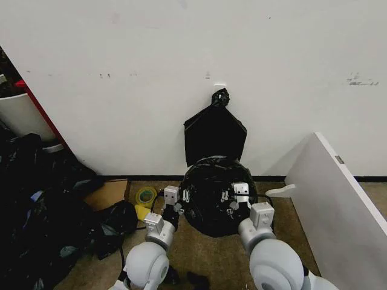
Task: Place the garbage bag over the trash bin.
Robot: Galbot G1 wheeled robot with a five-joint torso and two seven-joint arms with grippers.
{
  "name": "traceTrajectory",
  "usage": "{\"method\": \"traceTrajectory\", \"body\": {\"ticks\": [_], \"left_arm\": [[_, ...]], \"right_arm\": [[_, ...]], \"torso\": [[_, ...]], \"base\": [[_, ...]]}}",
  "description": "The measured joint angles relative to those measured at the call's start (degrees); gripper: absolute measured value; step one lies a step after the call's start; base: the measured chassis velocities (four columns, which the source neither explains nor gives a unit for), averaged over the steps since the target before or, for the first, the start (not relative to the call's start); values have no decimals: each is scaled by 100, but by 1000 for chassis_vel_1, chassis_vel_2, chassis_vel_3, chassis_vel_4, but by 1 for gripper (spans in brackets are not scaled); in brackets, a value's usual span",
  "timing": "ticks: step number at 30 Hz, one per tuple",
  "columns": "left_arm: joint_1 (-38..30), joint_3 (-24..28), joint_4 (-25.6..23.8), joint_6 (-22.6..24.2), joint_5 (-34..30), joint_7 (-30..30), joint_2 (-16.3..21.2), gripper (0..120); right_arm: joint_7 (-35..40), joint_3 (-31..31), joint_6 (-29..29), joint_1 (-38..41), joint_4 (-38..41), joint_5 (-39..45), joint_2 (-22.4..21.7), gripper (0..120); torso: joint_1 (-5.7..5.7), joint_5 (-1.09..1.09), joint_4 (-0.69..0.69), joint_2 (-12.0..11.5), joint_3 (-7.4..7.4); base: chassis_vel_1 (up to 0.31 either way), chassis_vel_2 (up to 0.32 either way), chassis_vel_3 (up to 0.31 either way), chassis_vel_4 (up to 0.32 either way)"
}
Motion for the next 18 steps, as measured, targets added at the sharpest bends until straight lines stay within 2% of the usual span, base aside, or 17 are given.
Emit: {"method": "traceTrajectory", "body": {"ticks": [3, 12, 14, 18], "left_arm": [[-99, 48, 208, -425, 19, 142, -39, 1], [-250, 45, 491, -768, -31, 393, -33, 1], [-316, 57, 627, -953, -71, 495, -23, 1], [-345, 76, 689, -976, -114, 600, -30, 1]], "right_arm": [[90, 38, -15, 200, -331, 90, 39, 0], [139, 212, -13, 356, -707, 115, 5, 0], [160, 272, -6, 453, -927, 35, 13, 0], [73, 303, 71, 627, -1327, -282, 85, 0]], "torso": [[0, 0, 0, 0, 0], [0, 0, -1, 0, 0], [0, 0, -1, 0, 0], [0, 0, -1, 0, 0]], "base": [[0, 0, 0, 0], [0, 0, 0, 0], [0, 0, 0, 0], [0, 0, 0, 0]]}}
